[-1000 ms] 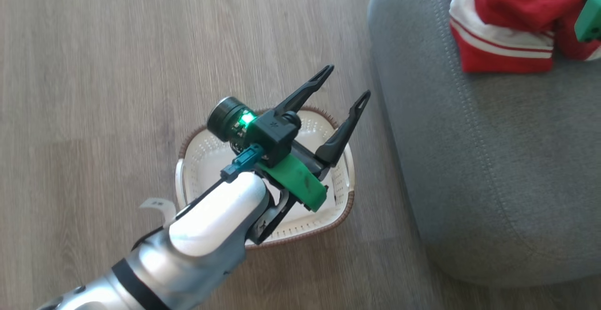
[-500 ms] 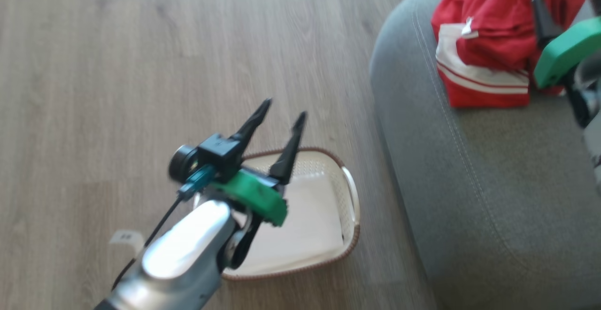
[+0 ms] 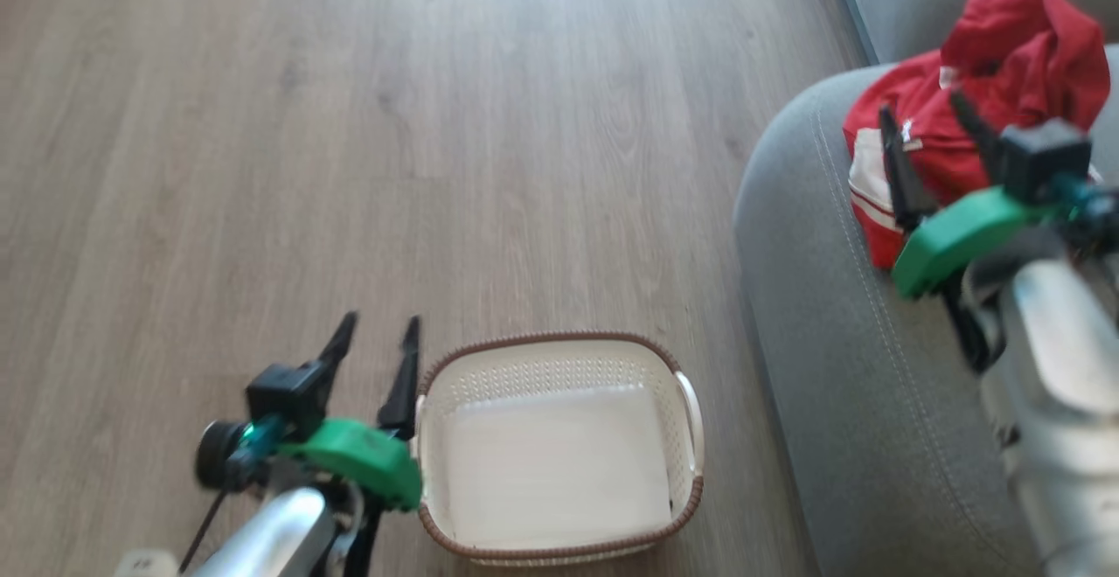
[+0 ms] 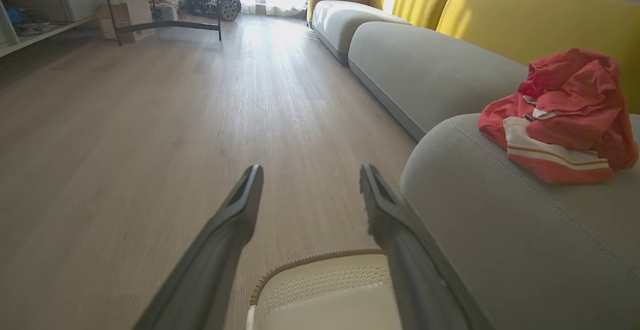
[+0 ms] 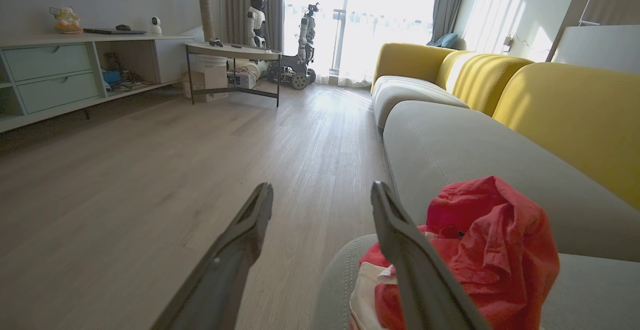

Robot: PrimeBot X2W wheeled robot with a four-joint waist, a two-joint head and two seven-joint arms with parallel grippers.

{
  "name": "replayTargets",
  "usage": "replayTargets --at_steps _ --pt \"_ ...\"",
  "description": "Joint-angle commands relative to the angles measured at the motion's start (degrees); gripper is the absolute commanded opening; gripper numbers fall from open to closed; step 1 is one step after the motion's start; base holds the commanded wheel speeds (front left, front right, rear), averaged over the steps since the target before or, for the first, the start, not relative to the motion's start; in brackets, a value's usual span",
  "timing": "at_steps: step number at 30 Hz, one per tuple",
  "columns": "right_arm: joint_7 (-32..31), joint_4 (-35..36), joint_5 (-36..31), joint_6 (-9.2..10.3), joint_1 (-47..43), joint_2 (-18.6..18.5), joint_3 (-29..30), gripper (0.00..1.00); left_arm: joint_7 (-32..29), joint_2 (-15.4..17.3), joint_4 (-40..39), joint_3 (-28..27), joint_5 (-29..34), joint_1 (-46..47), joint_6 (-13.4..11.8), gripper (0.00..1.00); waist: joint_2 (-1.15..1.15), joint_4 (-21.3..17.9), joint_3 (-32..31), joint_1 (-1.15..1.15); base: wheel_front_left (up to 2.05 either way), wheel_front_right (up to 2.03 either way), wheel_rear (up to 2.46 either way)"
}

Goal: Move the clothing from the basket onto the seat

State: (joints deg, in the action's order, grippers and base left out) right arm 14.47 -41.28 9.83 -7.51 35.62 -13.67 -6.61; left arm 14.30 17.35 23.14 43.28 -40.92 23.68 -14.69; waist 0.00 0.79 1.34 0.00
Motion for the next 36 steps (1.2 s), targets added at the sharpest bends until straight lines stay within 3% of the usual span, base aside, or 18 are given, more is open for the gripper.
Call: replayTargets --at_steps 1,14,29,36 --pt "0.52 3.93 -1.07 0.02 -1.84 1.46 0.84 1.0 0.69 2.35 -2.22 -3.95 -0.24 0.01 -1.08 1.0 0.0 1.14 -1.2 0.0 0.0 0.0 0.0" --pt "-0.26 19.01 -5.82 0.02 -18.71 10.31 6.47 1.0 0.69 5.27 -7.86 -13.07 2.19 -11.86 -4.4 1.0 0.0 2.61 -2.82 0.0 0.0 0.0 0.0" --pt "-1.59 27.72 0.63 0.02 -31.55 10.78 5.34 1.0 0.7 4.74 -14.22 -19.4 5.42 -21.49 -5.52 1.0 0.0 3.25 -4.5 0.0 0.0 0.0 0.0" --pt "-1.49 28.37 1.99 0.02 -34.09 10.79 4.81 1.0 0.7 4.87 -14.16 -20.38 5.9 -23.12 -4.19 1.0 0.0 3.25 -5.06 0.0 0.0 0.0 0.0"
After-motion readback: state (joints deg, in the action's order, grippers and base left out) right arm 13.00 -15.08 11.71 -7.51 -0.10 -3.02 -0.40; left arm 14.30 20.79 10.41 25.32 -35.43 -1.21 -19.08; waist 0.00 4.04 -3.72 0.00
